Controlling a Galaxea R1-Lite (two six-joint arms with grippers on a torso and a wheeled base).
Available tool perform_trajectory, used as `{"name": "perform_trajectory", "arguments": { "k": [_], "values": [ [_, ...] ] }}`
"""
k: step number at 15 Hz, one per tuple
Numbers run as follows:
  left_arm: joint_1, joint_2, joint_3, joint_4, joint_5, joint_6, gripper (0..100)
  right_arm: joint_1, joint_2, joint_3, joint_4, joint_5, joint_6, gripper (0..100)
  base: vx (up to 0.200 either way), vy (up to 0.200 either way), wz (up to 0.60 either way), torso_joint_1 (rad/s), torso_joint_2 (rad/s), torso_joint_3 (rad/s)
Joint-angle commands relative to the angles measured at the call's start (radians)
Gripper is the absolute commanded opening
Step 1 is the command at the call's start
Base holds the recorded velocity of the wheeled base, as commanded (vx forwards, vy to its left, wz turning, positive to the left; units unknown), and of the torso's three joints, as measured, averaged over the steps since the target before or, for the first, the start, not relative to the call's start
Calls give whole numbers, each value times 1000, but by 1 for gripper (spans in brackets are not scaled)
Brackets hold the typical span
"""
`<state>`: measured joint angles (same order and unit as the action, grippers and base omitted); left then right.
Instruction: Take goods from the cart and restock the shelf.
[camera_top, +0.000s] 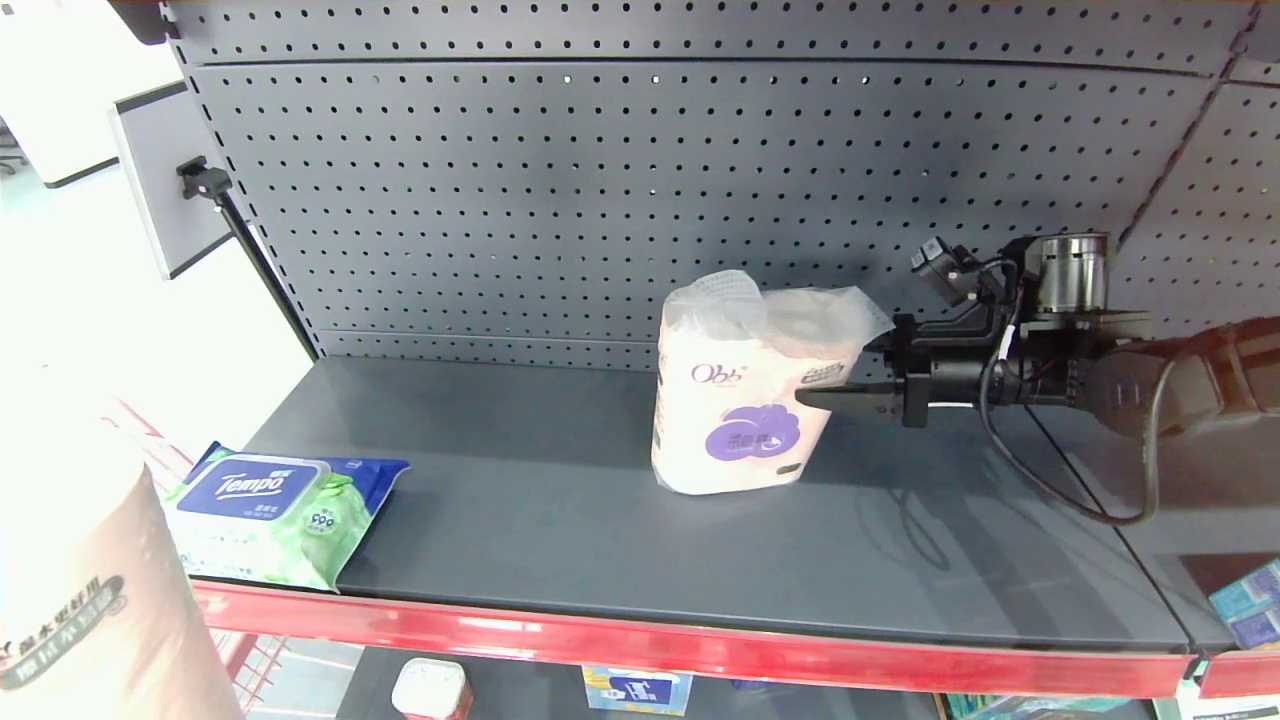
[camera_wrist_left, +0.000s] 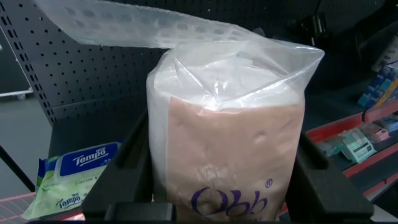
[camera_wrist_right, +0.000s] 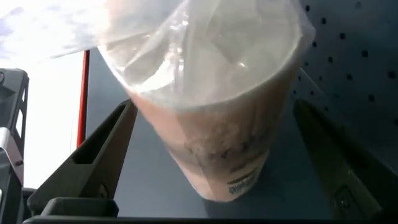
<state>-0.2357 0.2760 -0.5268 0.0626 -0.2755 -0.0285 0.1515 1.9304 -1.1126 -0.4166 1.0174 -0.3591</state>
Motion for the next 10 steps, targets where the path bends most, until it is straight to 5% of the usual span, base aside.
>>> {"name": "perform_trajectory", "arguments": {
  "k": [1, 10],
  "values": [
    [-2, 0, -1, 0, 1, -1, 0, 17, 21, -15, -1, 10, 0, 100, 0, 0, 0, 0, 0, 0],
    [0, 0, 1, 2, 2, -1, 0, 92, 12, -4, -2, 4, -1, 100, 0, 0, 0, 0, 0, 0]
  ]
}}
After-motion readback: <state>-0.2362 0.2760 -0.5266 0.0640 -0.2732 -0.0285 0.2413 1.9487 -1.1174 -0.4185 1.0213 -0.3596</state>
